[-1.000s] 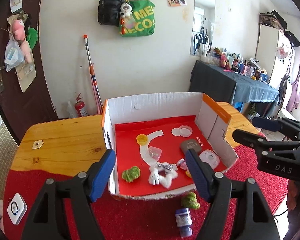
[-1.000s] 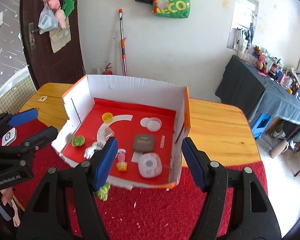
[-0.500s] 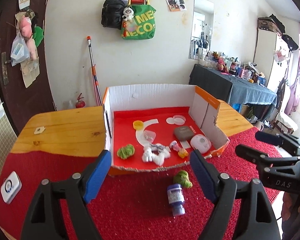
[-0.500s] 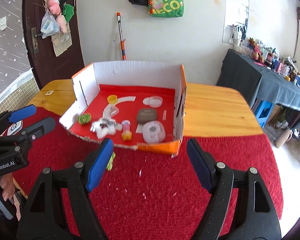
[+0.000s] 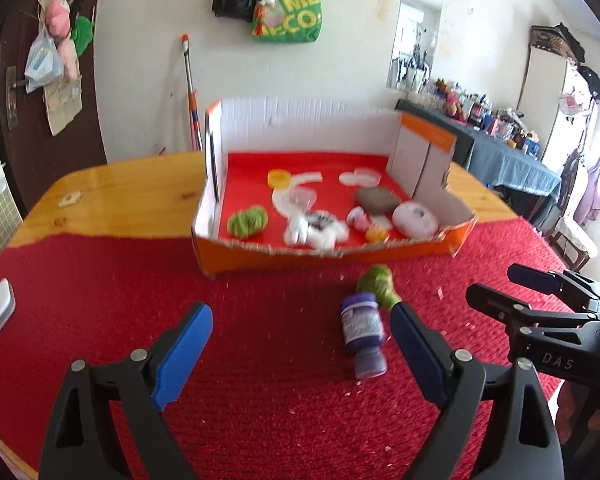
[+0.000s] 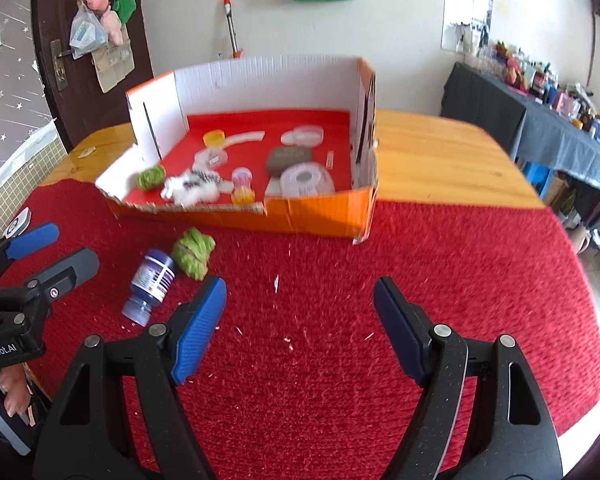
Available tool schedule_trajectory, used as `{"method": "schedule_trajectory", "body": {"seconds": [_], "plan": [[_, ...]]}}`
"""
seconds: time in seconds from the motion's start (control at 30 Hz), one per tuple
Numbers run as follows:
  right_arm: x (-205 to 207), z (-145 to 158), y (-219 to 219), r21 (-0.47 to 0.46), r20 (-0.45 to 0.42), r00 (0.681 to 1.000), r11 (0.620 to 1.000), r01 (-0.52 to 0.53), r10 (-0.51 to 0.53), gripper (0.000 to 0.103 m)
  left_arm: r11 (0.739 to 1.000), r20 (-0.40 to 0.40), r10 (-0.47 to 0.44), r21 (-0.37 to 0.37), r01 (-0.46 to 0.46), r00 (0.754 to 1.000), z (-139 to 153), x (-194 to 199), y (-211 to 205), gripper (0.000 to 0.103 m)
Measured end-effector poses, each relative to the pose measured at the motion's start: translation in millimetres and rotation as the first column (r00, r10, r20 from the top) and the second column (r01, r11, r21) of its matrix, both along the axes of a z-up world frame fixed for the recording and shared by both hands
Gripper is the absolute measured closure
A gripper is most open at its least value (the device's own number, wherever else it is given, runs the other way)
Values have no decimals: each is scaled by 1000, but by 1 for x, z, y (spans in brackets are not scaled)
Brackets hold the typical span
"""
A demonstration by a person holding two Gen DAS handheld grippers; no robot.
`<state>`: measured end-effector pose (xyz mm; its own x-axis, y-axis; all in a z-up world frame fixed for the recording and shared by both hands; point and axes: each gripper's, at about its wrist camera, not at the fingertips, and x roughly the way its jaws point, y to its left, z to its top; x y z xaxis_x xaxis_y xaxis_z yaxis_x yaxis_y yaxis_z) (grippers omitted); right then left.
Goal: Organize objects
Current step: 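Lift both tools out of the box toward the purple bottle and lettuce toy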
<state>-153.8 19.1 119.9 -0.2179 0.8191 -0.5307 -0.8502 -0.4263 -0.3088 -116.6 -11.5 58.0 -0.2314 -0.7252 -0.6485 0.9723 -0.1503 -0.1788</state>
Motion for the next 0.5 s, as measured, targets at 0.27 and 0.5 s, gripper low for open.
{"method": "schedule_trajectory", "body": {"seconds": [0.27, 0.5], "plan": [[3, -11, 13, -34, 7, 1000, 999, 14, -14, 27, 998, 0, -24, 58, 24, 1000, -17, -7, -7, 10], [8, -10, 22, -48, -4, 1000, 999, 25, -25, 27, 990, 9, -94, 106, 92, 996, -24, -27, -14, 9]]}}
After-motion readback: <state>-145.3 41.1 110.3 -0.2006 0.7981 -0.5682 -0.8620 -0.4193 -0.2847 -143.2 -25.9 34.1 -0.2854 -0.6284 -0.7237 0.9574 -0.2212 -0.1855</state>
